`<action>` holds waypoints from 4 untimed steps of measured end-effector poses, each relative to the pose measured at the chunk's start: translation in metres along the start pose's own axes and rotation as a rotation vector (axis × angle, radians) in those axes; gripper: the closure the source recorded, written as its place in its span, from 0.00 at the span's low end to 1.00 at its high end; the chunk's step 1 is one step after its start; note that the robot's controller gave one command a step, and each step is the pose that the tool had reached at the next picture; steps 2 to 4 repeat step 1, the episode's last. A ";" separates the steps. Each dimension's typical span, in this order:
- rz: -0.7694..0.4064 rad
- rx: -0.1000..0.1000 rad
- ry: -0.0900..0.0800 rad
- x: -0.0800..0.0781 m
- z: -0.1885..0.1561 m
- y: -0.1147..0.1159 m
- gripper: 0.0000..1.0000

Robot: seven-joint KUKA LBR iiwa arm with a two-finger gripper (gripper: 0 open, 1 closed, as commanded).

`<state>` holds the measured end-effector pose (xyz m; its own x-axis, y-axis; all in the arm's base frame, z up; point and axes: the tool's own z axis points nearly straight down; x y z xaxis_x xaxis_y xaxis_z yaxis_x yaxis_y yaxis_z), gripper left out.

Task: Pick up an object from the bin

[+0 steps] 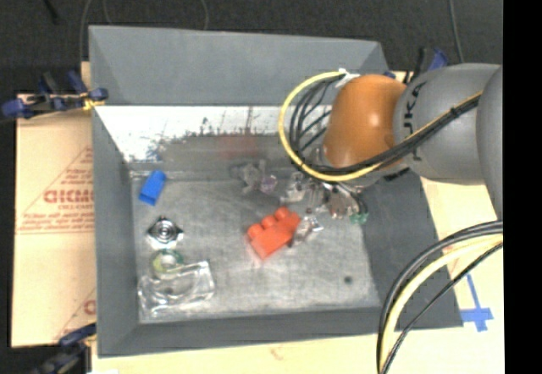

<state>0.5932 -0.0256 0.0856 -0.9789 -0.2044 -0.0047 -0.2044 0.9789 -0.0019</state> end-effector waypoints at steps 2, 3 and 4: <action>0.042 0.003 -0.007 -0.009 -0.148 -0.002 1.00; 0.042 0.003 -0.007 -0.009 -0.148 -0.002 1.00; 0.042 0.003 -0.007 -0.009 -0.148 -0.002 1.00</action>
Offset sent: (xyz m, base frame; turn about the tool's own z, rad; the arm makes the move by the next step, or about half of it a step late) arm 0.0057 0.0022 0.1418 0.0426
